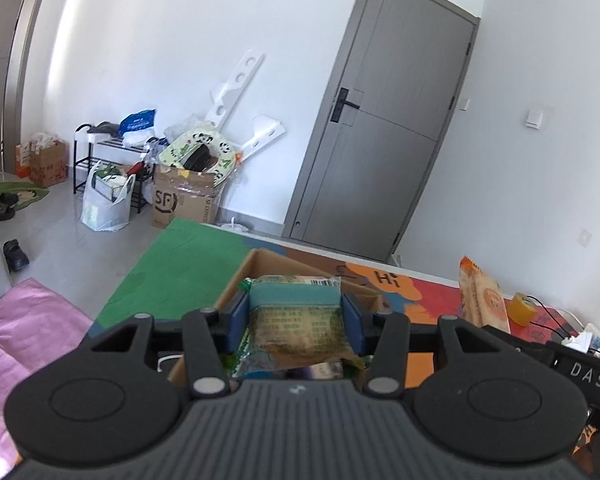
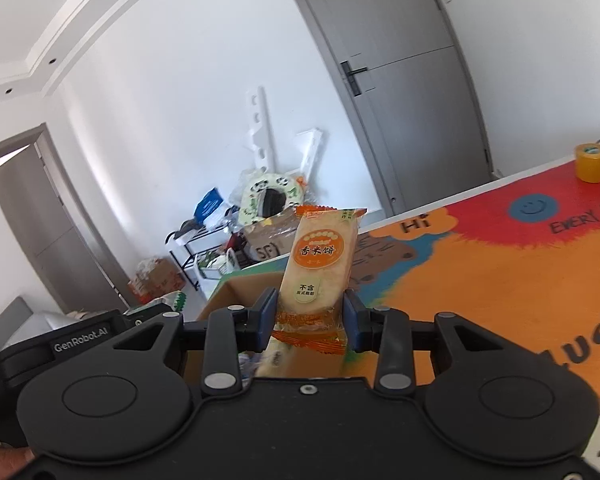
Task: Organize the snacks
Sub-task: 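Carry both snacks over the cardboard box and open both grippers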
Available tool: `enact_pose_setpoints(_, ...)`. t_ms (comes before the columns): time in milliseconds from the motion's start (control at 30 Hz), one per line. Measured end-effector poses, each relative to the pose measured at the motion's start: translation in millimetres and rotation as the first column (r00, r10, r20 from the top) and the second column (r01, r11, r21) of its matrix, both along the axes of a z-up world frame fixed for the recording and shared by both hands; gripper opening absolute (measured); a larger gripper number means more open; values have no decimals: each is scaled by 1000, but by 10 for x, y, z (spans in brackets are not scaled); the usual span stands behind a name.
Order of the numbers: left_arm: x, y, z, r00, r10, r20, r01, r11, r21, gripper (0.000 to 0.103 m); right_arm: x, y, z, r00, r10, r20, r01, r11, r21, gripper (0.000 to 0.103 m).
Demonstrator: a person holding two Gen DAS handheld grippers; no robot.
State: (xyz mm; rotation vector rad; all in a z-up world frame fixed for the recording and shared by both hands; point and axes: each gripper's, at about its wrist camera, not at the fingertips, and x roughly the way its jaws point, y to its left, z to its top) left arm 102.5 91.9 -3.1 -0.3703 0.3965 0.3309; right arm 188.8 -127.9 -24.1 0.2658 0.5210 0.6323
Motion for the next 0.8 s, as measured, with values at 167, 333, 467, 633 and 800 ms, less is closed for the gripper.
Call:
enact_pose_setpoints(167,47,180,-176,1000,-3,-31,2,999,-37,48,41,218,-32,1000,25,-3,-25,999,-29,36)
enact_pose_setpoints(333,112,291,-255,998,7,-70,-10,999,-49,52,1,379,-87,999,36,-9,-36,998,-51,36)
enact_pose_setpoints(467,52,356,-283,998,0,-63,-5,997,-74,65,20,475,-104,999,40,-18,-41,997,-61,36)
enact_pose_setpoints(633,-37,416,-234,998,16,-53,-20,997,-68,68,14,588,-124,998,61,-27,-62,996,-68,36)
enact_pose_setpoints(800,-90,494,-251,997,28,-66,-33,996,-80,72,-37,705,-147,995,90,-32,-93,992,-81,36)
